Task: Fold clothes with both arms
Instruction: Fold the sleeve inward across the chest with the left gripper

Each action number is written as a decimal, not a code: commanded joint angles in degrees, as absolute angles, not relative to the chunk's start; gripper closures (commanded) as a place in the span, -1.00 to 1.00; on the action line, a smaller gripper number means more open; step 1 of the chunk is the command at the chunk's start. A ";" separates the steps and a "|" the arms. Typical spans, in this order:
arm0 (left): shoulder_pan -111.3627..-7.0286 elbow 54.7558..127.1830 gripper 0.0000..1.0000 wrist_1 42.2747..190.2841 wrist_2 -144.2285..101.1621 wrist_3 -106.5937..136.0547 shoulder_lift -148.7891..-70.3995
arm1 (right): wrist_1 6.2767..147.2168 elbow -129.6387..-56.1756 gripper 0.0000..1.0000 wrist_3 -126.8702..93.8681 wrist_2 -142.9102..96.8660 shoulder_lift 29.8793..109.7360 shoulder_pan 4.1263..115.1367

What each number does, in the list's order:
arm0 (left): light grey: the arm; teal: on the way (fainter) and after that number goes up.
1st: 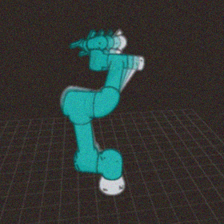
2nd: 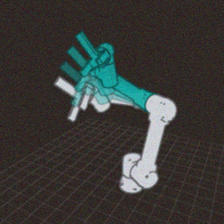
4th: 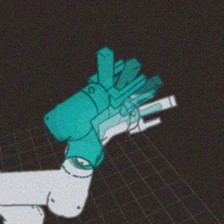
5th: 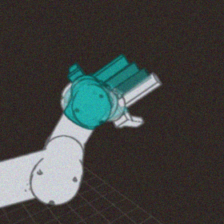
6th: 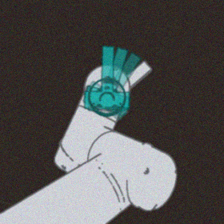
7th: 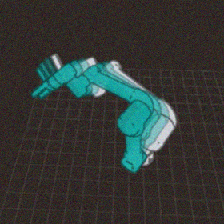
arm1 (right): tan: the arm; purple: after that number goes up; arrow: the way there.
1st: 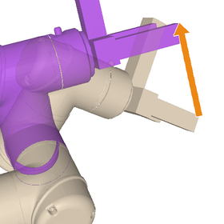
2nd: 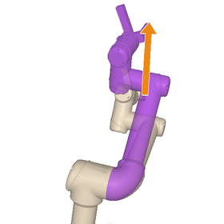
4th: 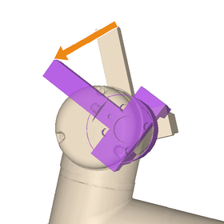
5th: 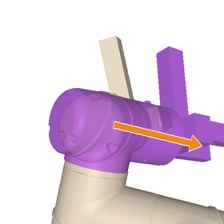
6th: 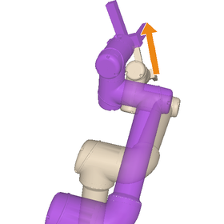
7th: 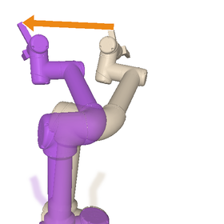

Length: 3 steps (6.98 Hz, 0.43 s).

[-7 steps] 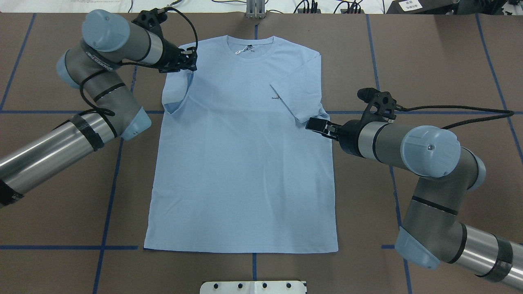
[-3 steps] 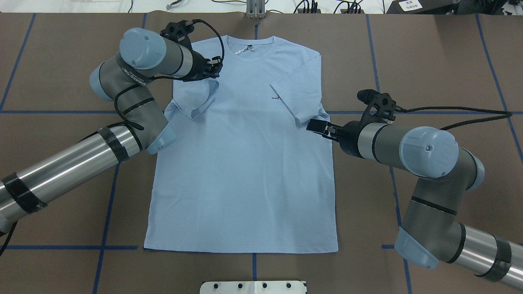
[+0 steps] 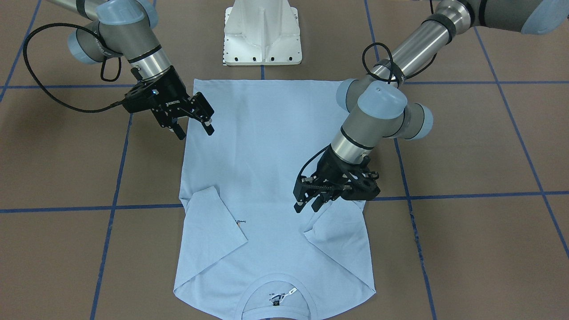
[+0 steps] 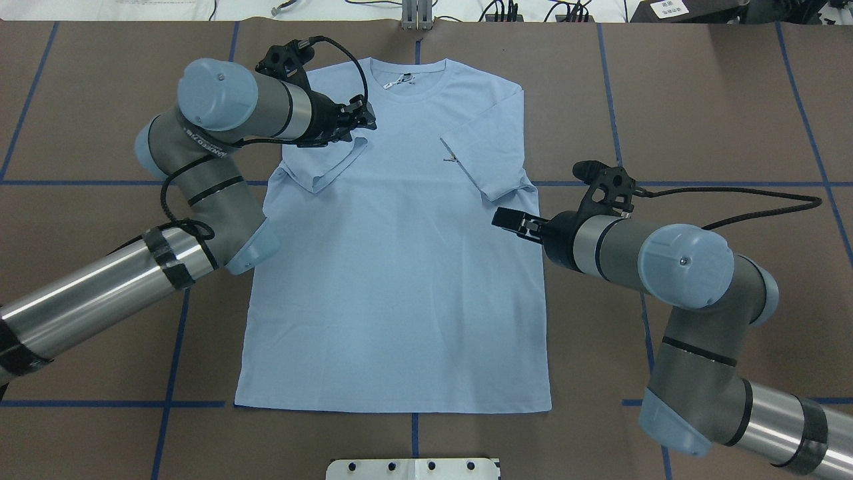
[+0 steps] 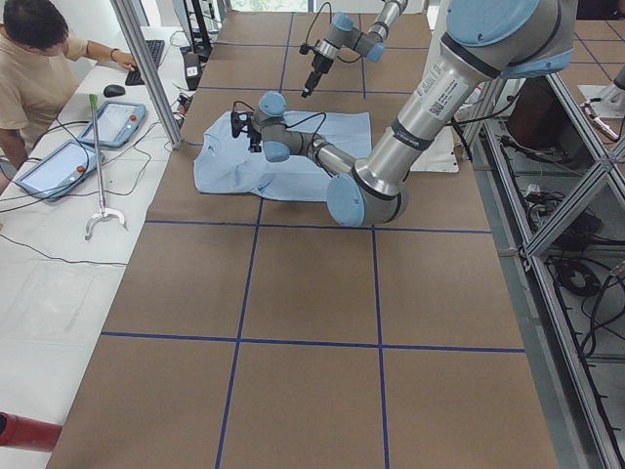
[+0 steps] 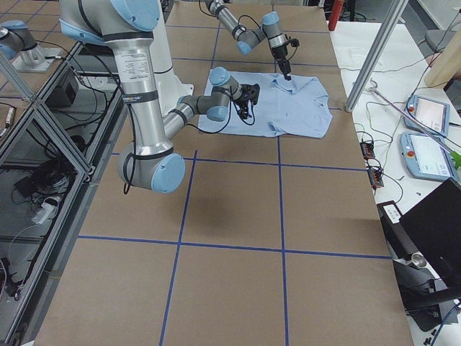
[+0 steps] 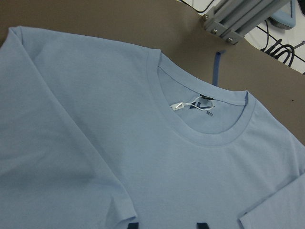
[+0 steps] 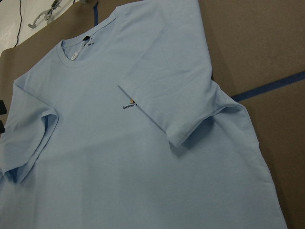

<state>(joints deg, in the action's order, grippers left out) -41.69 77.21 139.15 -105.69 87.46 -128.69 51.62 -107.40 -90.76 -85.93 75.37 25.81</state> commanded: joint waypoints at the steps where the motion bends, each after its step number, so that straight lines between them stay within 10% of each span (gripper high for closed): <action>1: -40.87 94.75 -0.16 133.72 -105.82 88.95 -118.00 | 52.72 -107.76 -1.00 -99.61 -79.74 76.81 15.53; 3: -40.78 100.19 -0.16 132.01 -106.69 88.51 -113.74 | 67.31 -113.60 -0.99 -106.74 -69.46 78.05 4.61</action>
<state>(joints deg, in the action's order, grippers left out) -40.84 97.02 133.01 -106.17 88.68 -116.14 58.46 -110.16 -101.75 -74.25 77.50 10.54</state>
